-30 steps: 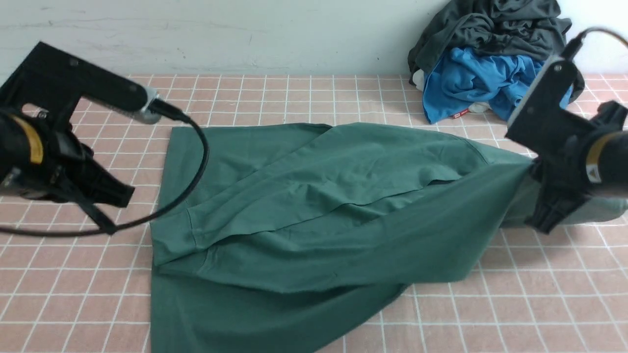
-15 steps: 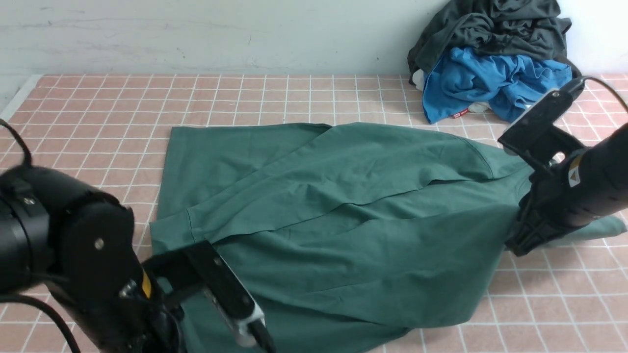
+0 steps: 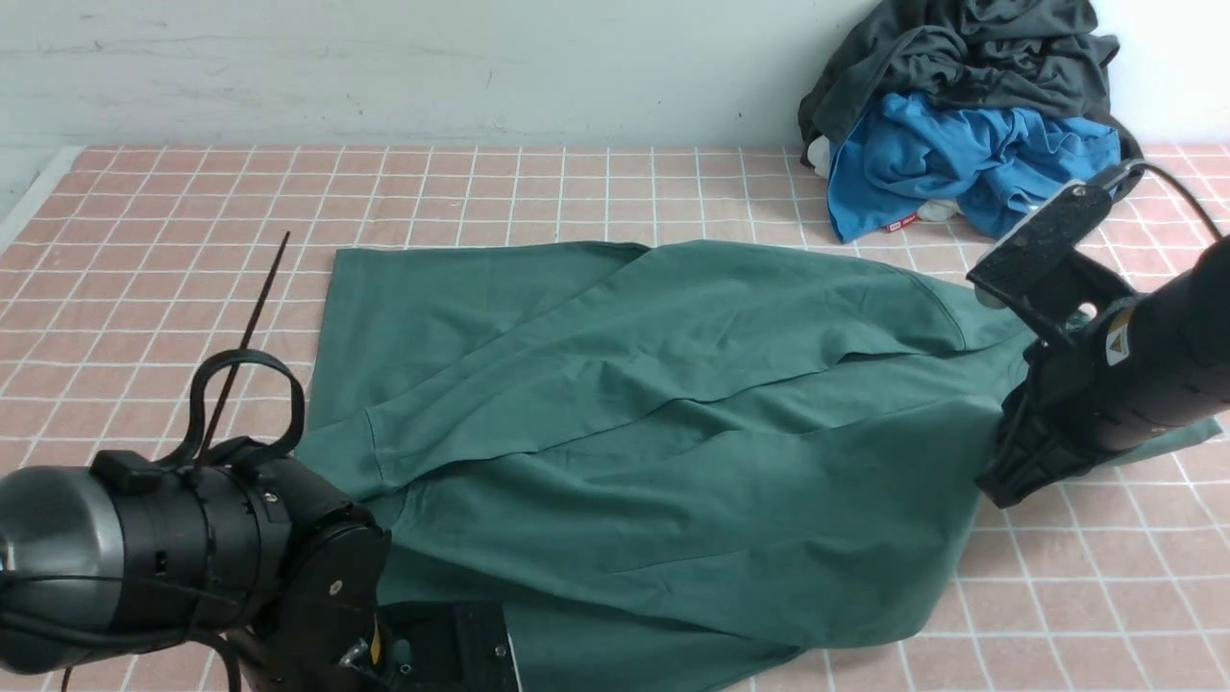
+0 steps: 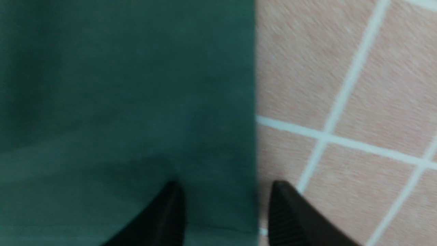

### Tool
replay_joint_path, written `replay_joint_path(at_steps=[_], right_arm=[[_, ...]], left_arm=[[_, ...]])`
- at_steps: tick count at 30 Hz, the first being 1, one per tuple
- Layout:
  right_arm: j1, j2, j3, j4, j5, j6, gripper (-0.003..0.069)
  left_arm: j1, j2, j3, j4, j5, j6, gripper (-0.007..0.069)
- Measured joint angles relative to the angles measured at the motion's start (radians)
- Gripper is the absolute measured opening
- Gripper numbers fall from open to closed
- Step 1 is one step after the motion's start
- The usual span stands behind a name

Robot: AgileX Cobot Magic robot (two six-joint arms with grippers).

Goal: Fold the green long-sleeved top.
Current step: Use both arms simultaneously to clamp the lower edge of the clothing fabric

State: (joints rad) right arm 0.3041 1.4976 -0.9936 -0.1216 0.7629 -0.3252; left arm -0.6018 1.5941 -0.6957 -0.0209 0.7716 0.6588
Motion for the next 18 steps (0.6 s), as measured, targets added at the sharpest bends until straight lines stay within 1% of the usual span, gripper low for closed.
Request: replay_joint_path(at_steps=[1,2,3,5,6,9,10,11,13,14,16,18], right_arm=[[0.0,0.0,0.0,0.0,0.002,-0.007,0.0003],[0.0,0.0,0.0,0.0,0.001,-0.008,0.0003],[0.0,0.0,0.0,0.001,0.008,-0.013,0.0003],[0.0,0.0,0.0,0.001,0.012,-0.015,0.0003],[0.0,0.0,0.0,0.001,0.014,-0.018,0.0003],[0.0,0.0,0.0,0.001,0.021,-0.018,0.0003],[0.0,0.0,0.0,0.001,0.021,-0.018,0.0003],[0.0,0.0,0.0,0.001,0.037,-0.02,0.0003],[0.0,0.0,-0.002,0.003,0.07,-0.024,0.0003],[0.0,0.0,-0.003,0.004,0.098,-0.03,0.0003],[0.0,0.0,-0.003,0.004,0.12,-0.038,0.0003],[0.0,0.0,-0.004,0.004,0.148,-0.07,0.0003]], left_arm=[[0.0,0.0,0.0,0.015,-0.016,-0.012,0.0176],[0.0,-0.001,0.0,0.021,-0.017,-0.012,0.0165],[0.0,-0.008,0.0,0.031,-0.024,-0.032,0.0086],[0.0,-0.023,0.0,0.043,-0.024,-0.073,0.0036],[0.0,-0.049,0.0,0.05,-0.023,-0.122,0.001],[0.0,-0.127,0.0,0.055,0.006,-0.24,-0.0005],[0.0,-0.134,0.0,0.055,0.012,-0.248,-0.0005],[0.0,-0.184,-0.001,0.063,0.045,-0.305,-0.0005],[0.003,-0.262,-0.013,0.088,0.098,-0.364,-0.0005],[0.013,-0.309,-0.029,0.111,0.138,-0.41,-0.0005],[0.032,-0.353,-0.053,0.13,0.171,-0.45,-0.0005],[0.106,-0.417,-0.124,0.178,0.204,-0.524,-0.0003]])
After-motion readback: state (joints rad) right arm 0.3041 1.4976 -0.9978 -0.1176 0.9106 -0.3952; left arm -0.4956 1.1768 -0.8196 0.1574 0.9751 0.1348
